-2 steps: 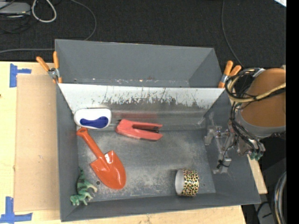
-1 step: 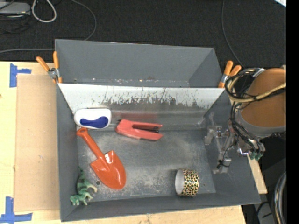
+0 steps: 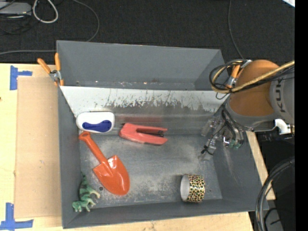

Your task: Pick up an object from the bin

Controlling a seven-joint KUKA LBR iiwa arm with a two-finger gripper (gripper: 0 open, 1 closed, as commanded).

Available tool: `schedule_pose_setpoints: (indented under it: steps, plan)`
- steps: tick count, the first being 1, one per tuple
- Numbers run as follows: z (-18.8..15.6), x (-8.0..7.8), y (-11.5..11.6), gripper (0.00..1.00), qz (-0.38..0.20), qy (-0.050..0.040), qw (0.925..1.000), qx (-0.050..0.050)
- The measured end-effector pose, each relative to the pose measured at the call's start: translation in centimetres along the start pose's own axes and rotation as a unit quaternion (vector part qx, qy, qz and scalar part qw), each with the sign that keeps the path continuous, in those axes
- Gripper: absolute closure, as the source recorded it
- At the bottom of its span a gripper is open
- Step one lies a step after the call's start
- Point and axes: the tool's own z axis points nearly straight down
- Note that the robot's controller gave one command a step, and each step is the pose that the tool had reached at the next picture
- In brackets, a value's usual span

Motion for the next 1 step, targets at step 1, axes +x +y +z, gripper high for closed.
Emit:
schedule_pose_setpoints:
  steps: [1]
  plan:
    - [0.72, 8.76, -6.29, 0.0, -0.19, 0.0024, 0.9818, 0.0]
